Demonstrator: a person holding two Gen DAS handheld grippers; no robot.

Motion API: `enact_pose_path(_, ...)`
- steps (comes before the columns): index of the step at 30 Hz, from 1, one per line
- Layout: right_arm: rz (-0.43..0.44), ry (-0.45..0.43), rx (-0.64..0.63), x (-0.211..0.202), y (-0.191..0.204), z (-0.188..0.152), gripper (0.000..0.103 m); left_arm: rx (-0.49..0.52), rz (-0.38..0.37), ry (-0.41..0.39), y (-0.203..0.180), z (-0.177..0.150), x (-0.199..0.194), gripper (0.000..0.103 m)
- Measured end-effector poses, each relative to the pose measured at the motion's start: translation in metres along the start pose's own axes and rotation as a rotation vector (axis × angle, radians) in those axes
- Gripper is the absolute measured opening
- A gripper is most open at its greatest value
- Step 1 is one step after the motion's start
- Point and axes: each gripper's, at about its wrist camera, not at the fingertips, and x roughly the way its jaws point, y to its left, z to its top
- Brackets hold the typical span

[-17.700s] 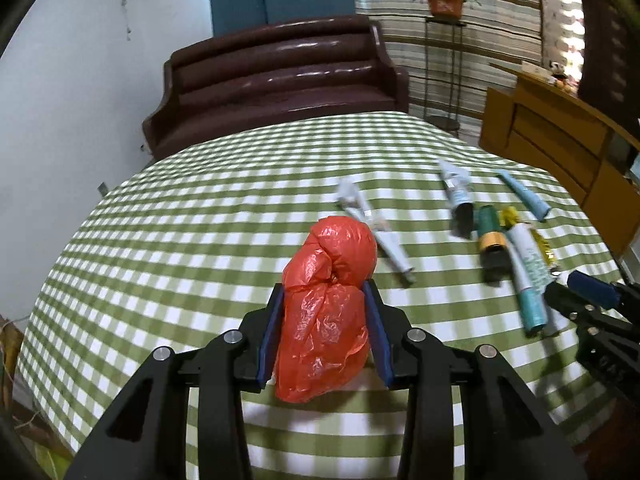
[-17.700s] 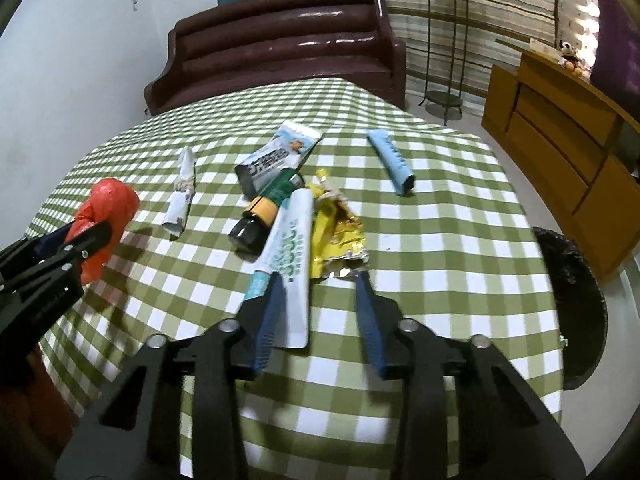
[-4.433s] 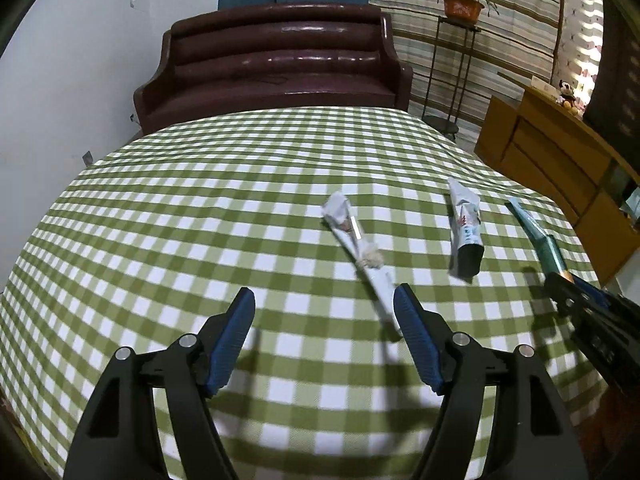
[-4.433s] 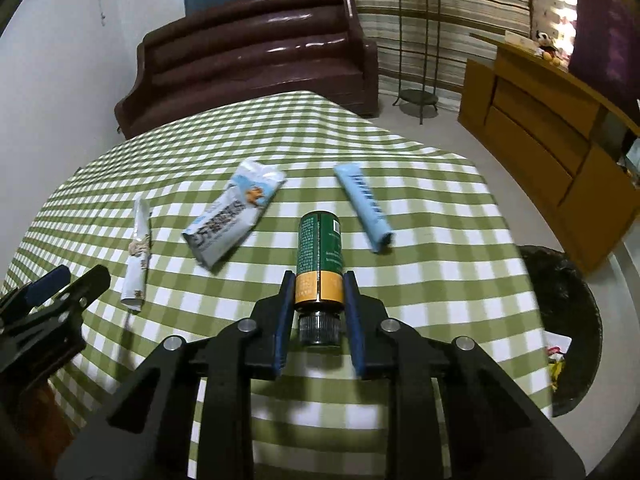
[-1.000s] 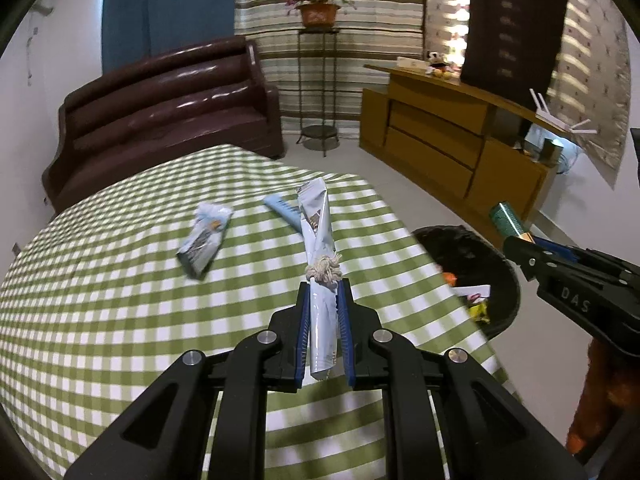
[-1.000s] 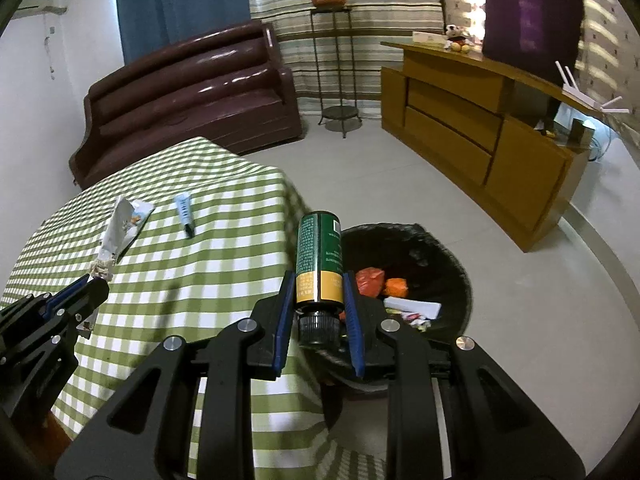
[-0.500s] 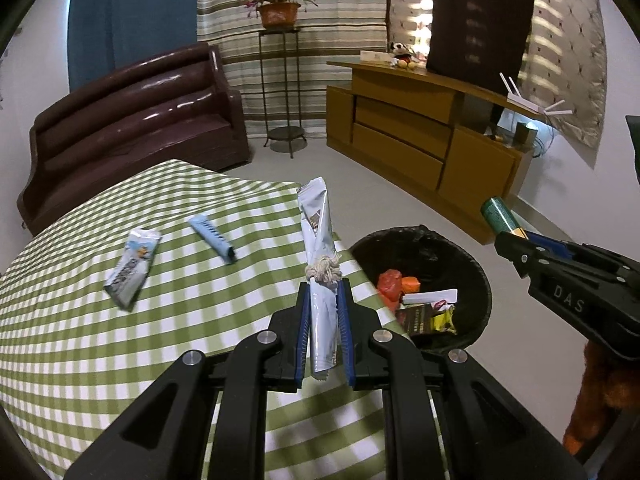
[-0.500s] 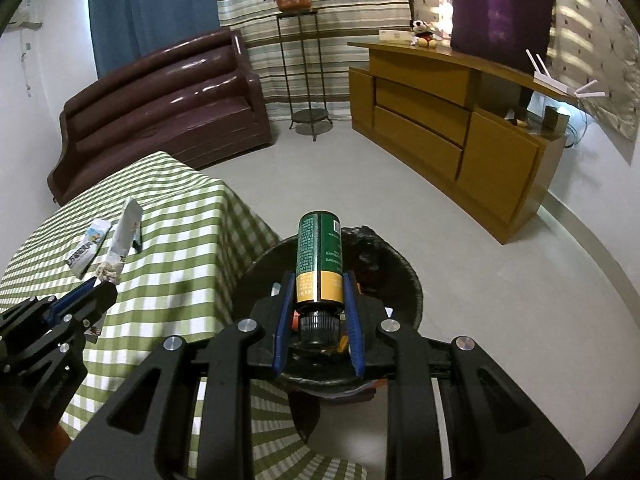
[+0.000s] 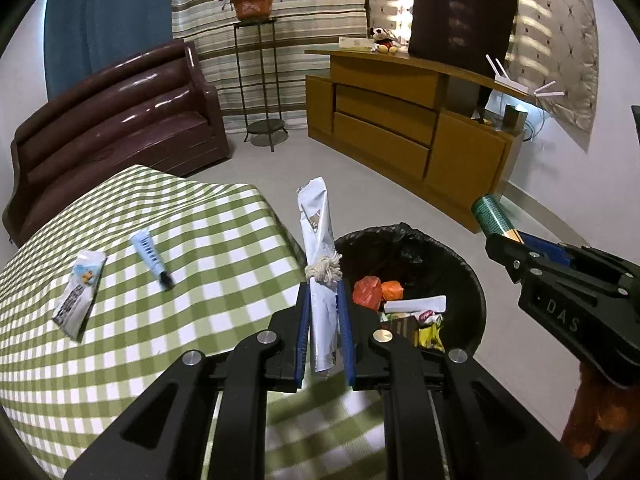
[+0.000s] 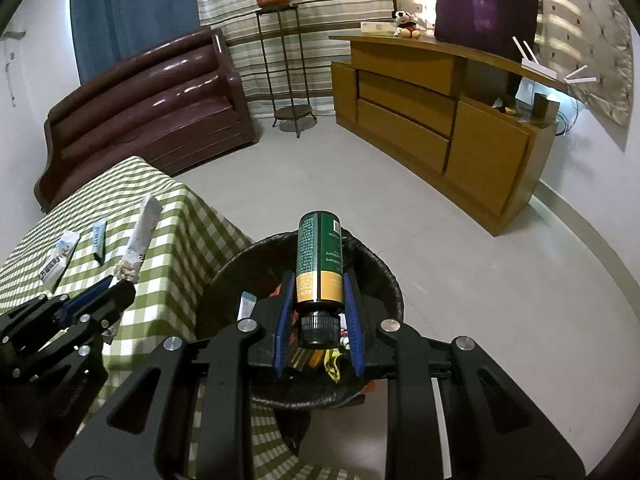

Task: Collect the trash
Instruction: 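Carry the spray can and rolled paper over the bin with both tools, then open both tools over the bin to drop the can and paper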

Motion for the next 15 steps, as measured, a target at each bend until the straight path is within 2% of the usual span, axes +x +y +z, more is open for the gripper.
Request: enact_pose_path(15,-0.011,0.030,0.033,0.030,-0.011,0.001,0.023,0.000,-0.008,0.070,-0.007,0.012,0.038,0.015)
